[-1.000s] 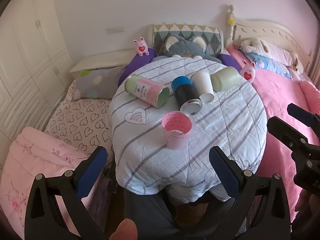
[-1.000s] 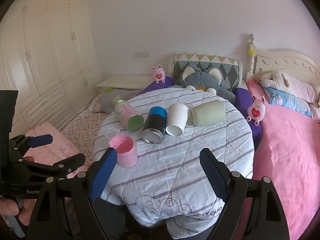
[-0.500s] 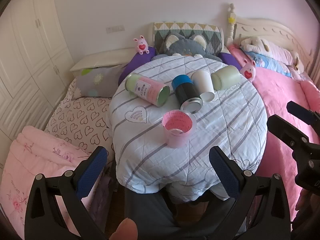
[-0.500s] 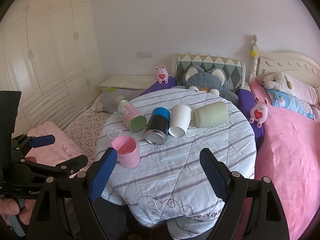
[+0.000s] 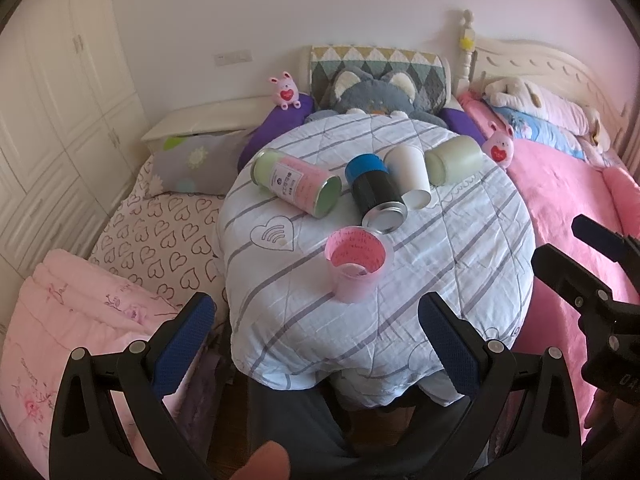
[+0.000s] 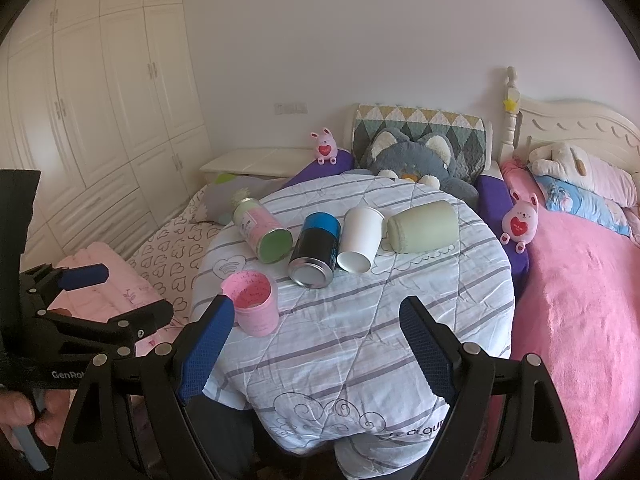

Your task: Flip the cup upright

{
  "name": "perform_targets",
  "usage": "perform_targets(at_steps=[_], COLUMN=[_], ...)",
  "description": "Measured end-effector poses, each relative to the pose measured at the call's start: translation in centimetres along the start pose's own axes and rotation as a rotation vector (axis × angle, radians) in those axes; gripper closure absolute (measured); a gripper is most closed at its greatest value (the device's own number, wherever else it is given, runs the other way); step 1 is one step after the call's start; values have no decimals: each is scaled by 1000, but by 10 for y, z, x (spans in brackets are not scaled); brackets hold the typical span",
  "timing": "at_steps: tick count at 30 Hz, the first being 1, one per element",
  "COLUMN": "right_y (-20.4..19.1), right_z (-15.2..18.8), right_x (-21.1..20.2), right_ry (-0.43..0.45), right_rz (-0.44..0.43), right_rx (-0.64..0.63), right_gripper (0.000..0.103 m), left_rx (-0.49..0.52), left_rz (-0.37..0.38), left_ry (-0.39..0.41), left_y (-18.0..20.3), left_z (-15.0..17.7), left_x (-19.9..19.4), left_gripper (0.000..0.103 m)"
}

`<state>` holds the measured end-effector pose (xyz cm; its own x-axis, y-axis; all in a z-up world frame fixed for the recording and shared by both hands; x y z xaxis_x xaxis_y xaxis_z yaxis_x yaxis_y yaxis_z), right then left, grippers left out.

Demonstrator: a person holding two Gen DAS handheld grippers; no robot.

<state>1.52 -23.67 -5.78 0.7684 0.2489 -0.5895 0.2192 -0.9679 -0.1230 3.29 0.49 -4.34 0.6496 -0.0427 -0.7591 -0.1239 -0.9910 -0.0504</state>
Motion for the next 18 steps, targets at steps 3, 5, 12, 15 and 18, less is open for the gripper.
perform_targets(at_steps=[3,5,12,15,18], right_y=[1,2,9,11,12], right_z=[1,1,3,4,4], right_x=[1,1,5,6,7], right_ry=[-1,-3,-9,-12,-14], right_rz=[-2,-1,-2,-3,-6], right_rx=[1,2,15,17,20], right_gripper=[17,17,17,17,17], left_rx=[2,7,7,7,-6], left_rz=[-2,-7,-27,-31,-27], left_ry=[-1,-3,4,11,2], left_y=[2,2,7,8,6], left_z=[-1,-1,0,0,0], left_x=[0,0,1,2,4], left_gripper=[0,0,0,0,0])
Point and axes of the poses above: each gripper's, at about its wrist camera, not at the fingertips, and x roughly the way its jaws point, y to its right, z to its underside, the point moved 3 cm from there along x, roughly the way its jaws point
